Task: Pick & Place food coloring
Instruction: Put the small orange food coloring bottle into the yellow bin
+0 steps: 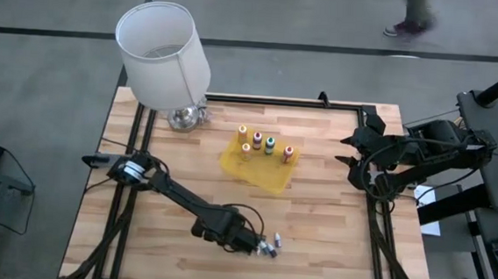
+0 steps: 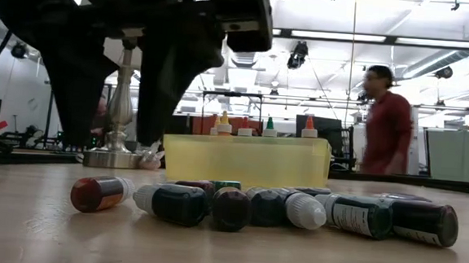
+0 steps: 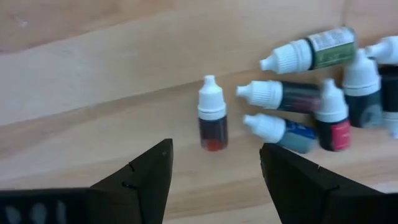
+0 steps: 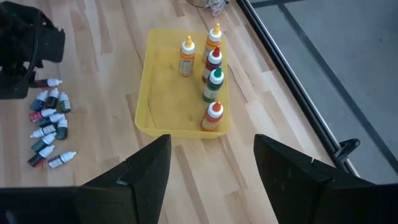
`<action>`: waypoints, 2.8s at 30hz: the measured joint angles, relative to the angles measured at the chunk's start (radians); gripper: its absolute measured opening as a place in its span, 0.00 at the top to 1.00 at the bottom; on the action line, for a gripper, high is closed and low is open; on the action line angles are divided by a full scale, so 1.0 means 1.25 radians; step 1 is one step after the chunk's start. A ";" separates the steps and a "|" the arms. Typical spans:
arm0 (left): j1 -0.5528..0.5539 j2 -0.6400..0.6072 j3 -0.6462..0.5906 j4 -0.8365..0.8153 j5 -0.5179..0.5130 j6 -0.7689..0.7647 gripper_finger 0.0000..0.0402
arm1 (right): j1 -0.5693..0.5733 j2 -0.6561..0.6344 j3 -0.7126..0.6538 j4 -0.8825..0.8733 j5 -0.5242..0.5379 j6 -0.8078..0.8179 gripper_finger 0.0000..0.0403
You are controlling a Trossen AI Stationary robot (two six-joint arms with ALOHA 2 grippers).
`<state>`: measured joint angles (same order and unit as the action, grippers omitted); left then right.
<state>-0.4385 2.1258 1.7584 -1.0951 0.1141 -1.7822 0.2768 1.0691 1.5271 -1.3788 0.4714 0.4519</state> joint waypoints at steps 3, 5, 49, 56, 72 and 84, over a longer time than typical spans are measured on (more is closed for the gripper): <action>0.000 0.000 -0.001 0.002 0.003 0.016 0.47 | 0.000 0.000 0.000 0.000 0.000 0.000 0.44; 0.000 0.000 -0.003 0.010 0.003 0.016 0.47 | 0.000 0.000 -0.001 0.000 0.000 0.000 0.44; 0.009 0.007 -0.111 0.115 0.052 0.035 0.47 | 0.000 0.000 -0.003 0.000 0.001 0.000 0.44; 0.009 0.007 -0.113 0.116 0.061 0.035 0.48 | 0.000 0.000 -0.003 0.000 0.001 -0.004 0.44; 0.012 0.006 -0.110 0.131 0.073 0.066 0.74 | 0.000 0.000 -0.003 0.000 0.001 -0.006 0.44; 0.022 0.004 -0.110 0.129 0.073 0.100 0.85 | 0.000 0.000 -0.003 0.000 0.001 -0.006 0.44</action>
<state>-0.4106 2.1314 1.6211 -0.9342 0.2050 -1.6569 0.2768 1.0695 1.5234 -1.3785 0.4728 0.4442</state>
